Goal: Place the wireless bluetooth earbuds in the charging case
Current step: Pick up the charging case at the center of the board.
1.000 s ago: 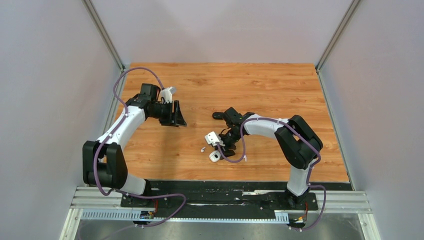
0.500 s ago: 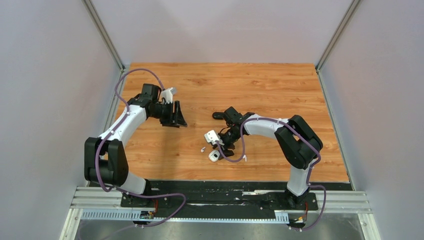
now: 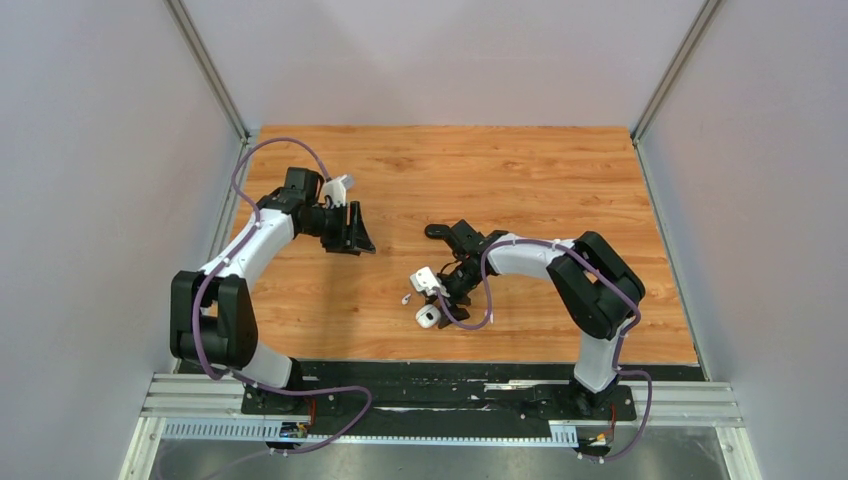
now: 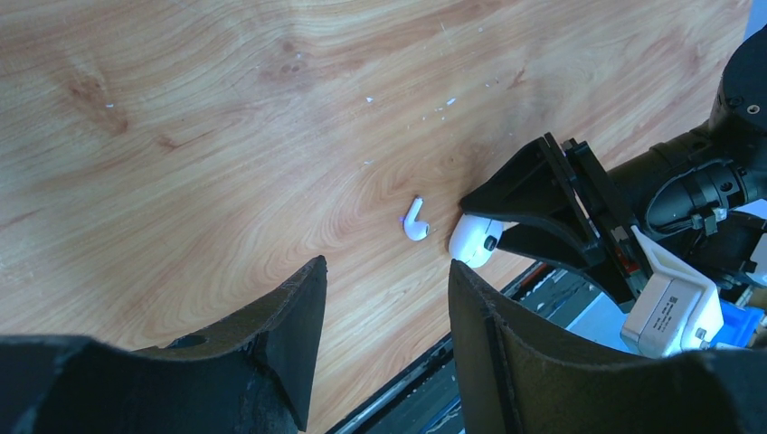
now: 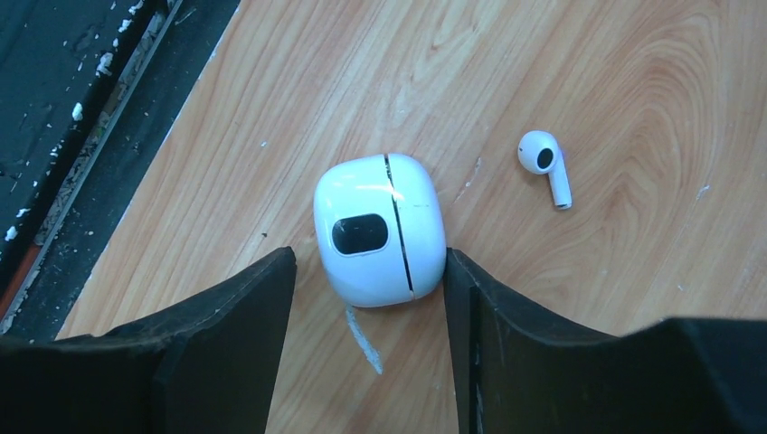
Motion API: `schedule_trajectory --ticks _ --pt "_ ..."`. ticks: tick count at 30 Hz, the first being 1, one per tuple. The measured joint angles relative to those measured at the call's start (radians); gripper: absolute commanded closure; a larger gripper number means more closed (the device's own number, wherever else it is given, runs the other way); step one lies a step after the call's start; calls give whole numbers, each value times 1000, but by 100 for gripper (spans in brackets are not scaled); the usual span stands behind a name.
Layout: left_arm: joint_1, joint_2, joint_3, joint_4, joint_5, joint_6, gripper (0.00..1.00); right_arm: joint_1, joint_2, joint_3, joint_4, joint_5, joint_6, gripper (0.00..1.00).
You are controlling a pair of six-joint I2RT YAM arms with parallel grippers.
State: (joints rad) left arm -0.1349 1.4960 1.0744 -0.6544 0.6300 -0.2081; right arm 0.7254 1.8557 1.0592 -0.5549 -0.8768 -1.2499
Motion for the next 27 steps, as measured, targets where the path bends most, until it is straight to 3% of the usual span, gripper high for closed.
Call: schedule_trajectory --ticks 6,9,14,19,27 --pt "0 4 -2 1 4 0 41 9 0 -6 16 -5 2 42" --pt "0 5 -10 1 7 0 41 14 2 -6 24 -6 11 53" --pt "0 6 -15 1 11 0 42 19 3 -6 40 -5 32 83" --pt "-2 13 -16 8 45 1 42 13 -37 -34 71 39 72 99" --pt "-106 12 -22 161 214 34 35 -48 -360 -70 182 159 163 100"
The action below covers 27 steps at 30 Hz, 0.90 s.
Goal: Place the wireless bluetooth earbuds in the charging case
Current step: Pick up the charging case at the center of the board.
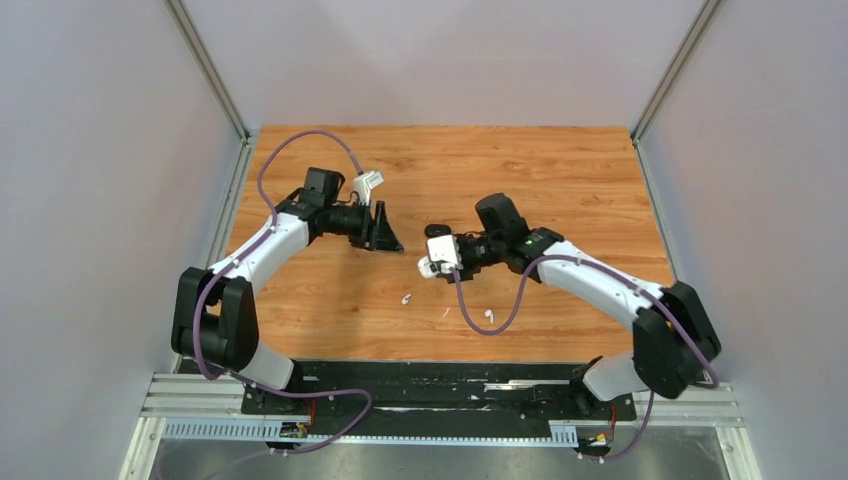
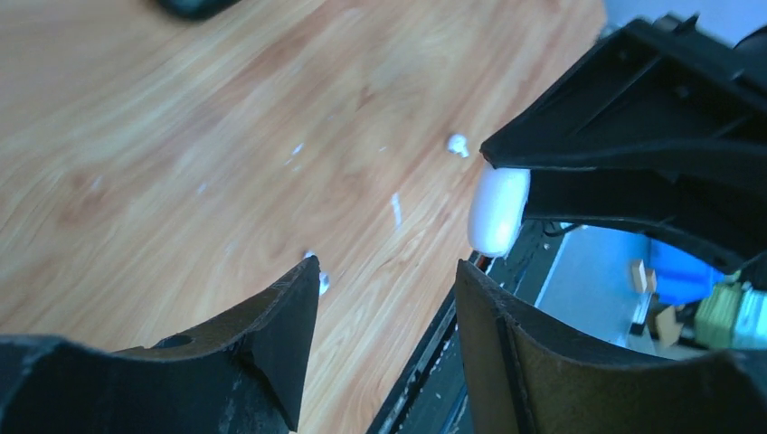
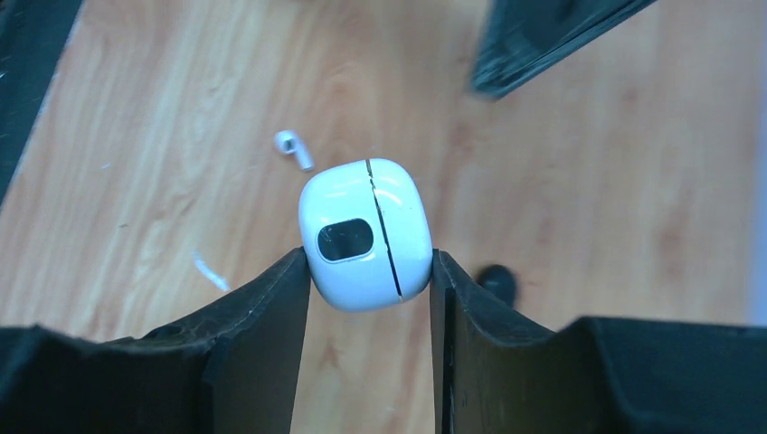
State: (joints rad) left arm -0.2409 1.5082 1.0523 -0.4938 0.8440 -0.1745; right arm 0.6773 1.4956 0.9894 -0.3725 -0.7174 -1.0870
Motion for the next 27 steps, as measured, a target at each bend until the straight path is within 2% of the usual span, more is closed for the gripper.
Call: schedule_trajectory --ticks 5,10,15,19,24,27 --pt "-78 -24 -6 215 102 -61 32 2 -161 -39 180 113 100 100" --pt "-84 -35 -31 485 169 -183 31 8 -158 -34 268 267 206 100" --pt "-93 -32 -32 657 205 -268 34 27 -148 -16 308 368 285 100" --pt "-99 -4 -29 745 220 -319 33 49 -149 -7 354 419 321 100" --pt "-100 31 -28 777 219 -356 32 61 -152 -2 401 450 348 100" --pt "-100 39 -28 791 217 -375 41 62 -158 -1 415 460 355 100"
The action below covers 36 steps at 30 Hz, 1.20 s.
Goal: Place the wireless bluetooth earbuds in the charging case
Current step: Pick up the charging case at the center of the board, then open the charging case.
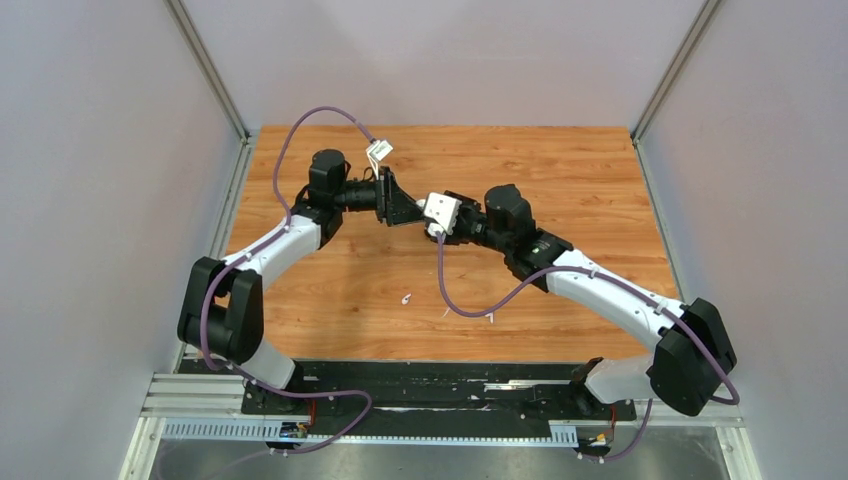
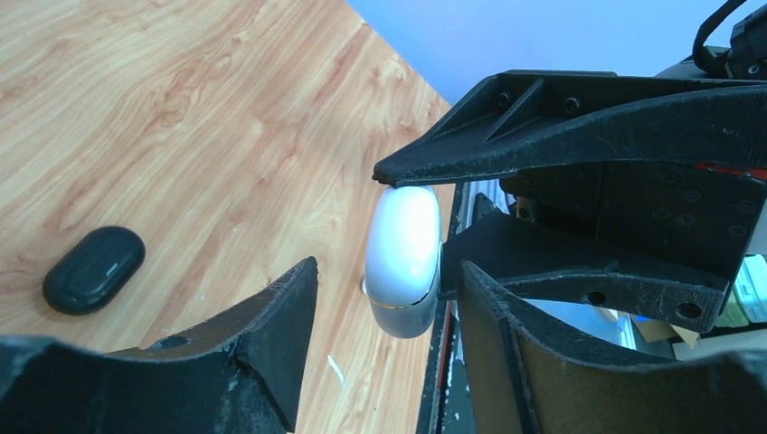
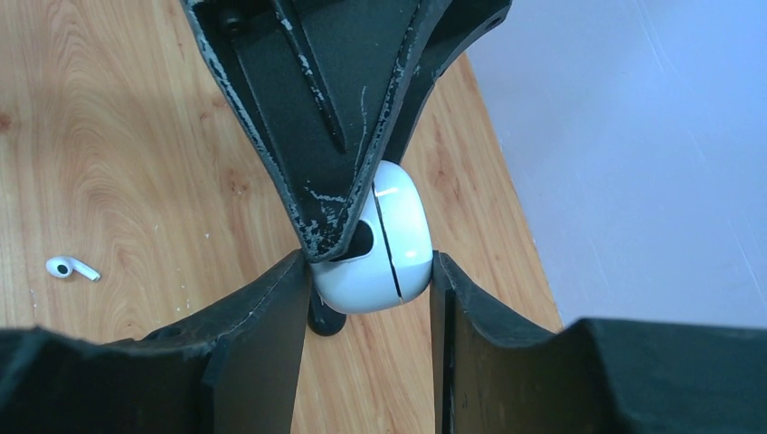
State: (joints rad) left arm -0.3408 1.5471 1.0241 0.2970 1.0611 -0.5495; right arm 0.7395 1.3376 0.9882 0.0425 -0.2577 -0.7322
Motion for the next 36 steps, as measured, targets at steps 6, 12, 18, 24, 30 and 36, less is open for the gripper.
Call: schedule_trajectory --ticks 6,12,18,24,30,36 --pt "0 16 0 108 25 -66 75 5 -2 0 13 17 2 100" --pt "4 43 0 204 37 -152 100 6 6 0 35 51 -1 66" --pt "5 53 0 225 70 -135 100 -35 33 76 -79 -43 77 31" --pt "-3 39 18 74 103 95 100 -167 106 309 -350 -305 221 30" --pt "-11 -1 91 -264 108 492 100 -197 153 370 -462 -487 295 32" --pt "-25 -54 109 -472 98 752 100 -192 206 375 -508 -567 313 40"
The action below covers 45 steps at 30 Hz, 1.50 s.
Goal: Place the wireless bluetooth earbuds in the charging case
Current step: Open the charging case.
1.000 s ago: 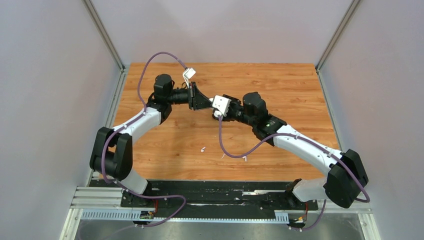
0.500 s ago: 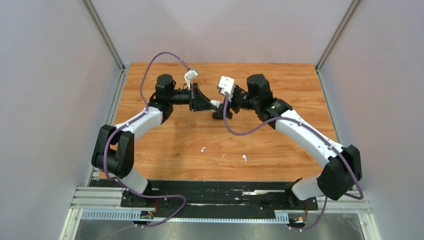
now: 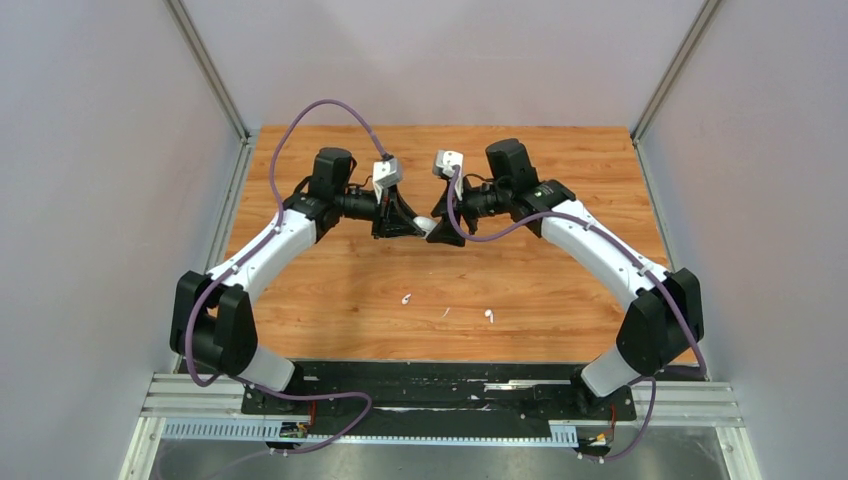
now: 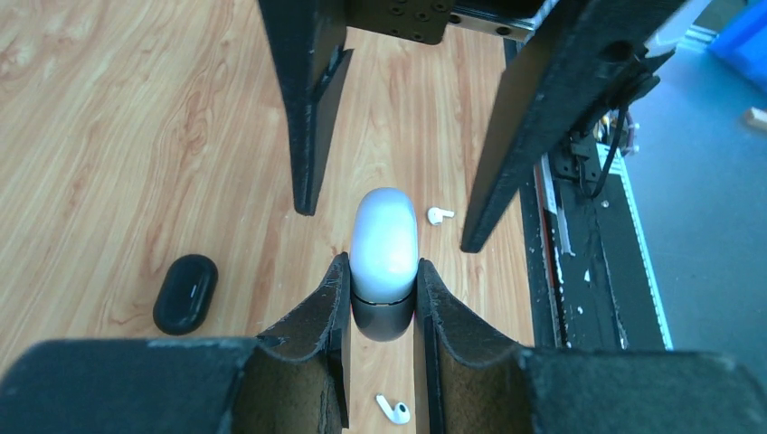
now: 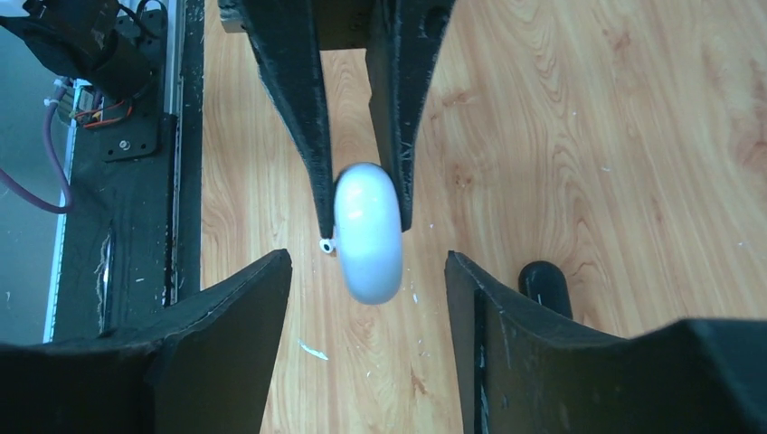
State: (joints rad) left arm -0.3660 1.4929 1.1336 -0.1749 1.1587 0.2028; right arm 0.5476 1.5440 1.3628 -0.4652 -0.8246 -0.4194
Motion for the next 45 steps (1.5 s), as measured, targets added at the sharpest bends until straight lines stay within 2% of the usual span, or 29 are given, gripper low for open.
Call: schedule_trajectory --ticks 9,14,27,35,45 --pt "-34 -17 5 -119 -24 166 100 0 24 0 -11 -1 15 59" --pt "-34 -17 6 -138 -58 213 100 6 39 1 -10 16 30 65" --pt "-35 -17 33 -151 -82 275 100 -1 43 22 -9 32 40 63" --pt "-39 -17 33 -156 -90 294 100 -1 43 22 -9 58 41 55" --pt "-39 -17 33 -154 -93 299 100 -2 30 22 -9 92 53 55"
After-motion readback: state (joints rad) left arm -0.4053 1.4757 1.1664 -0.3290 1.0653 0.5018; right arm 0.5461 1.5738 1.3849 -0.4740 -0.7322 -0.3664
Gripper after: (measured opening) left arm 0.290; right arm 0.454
